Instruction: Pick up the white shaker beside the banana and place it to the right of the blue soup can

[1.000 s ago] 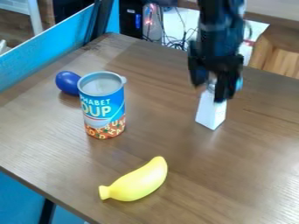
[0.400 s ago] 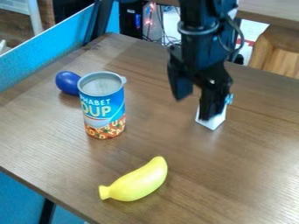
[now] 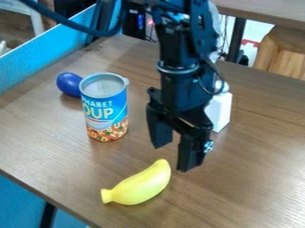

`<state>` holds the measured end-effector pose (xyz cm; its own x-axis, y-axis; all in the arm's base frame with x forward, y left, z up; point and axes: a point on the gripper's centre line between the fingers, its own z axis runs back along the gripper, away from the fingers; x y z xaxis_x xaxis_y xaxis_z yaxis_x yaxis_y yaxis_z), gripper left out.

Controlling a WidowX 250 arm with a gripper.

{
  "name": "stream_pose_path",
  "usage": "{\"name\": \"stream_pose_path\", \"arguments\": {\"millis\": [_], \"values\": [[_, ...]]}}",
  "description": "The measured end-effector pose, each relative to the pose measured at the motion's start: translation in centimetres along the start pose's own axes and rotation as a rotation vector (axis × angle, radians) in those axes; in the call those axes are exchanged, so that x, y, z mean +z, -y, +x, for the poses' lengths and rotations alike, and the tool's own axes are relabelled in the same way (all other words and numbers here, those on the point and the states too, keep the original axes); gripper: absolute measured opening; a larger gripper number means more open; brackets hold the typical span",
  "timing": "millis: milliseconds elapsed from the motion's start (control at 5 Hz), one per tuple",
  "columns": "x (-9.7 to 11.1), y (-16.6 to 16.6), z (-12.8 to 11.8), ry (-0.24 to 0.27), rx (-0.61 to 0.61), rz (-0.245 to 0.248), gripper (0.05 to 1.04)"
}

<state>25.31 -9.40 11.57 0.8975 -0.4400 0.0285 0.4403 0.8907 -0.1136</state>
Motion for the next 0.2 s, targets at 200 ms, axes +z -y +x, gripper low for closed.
{"name": "stream_pose_path", "arguments": {"millis": [200], "values": [[-0.14,-0.10,-2.13,-0.032,0.050,0.028,1.004]]}}
